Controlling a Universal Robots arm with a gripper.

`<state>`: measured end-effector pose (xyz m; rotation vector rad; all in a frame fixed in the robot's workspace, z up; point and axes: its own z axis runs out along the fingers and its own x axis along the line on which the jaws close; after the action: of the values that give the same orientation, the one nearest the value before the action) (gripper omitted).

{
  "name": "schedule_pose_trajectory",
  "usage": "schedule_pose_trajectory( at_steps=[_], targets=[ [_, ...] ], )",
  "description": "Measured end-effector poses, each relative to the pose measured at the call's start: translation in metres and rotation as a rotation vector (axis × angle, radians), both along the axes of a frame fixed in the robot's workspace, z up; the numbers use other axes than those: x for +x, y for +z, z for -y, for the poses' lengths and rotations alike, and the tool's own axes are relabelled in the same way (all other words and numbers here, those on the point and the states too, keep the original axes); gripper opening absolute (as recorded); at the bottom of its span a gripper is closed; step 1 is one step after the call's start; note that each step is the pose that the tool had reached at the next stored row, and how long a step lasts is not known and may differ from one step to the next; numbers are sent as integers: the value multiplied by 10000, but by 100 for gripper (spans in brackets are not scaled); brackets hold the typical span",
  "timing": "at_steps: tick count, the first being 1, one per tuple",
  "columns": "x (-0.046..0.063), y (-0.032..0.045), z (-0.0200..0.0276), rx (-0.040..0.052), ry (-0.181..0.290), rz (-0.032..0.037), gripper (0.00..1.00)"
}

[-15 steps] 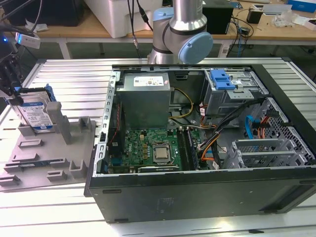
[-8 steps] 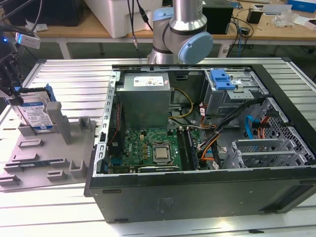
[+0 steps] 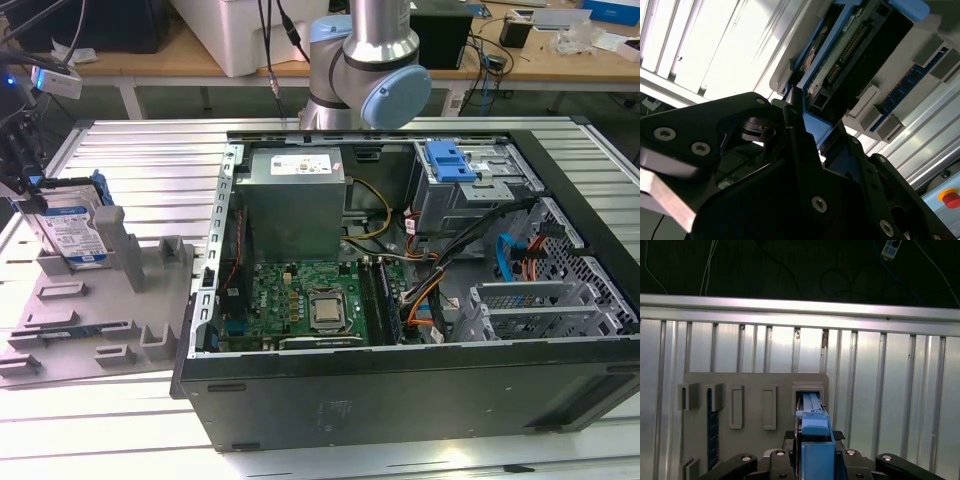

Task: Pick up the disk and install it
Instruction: 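Pick up the disk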

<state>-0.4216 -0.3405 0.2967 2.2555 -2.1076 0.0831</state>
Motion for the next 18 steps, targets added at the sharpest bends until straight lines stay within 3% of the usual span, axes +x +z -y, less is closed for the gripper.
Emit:
schedule_pose_trajectory(
  at_steps=[8,18],
  targets=[
    [0,79,0,-1,0,-1,37],
    [-3,83,0,-1,0,-1,37]
  ],
)
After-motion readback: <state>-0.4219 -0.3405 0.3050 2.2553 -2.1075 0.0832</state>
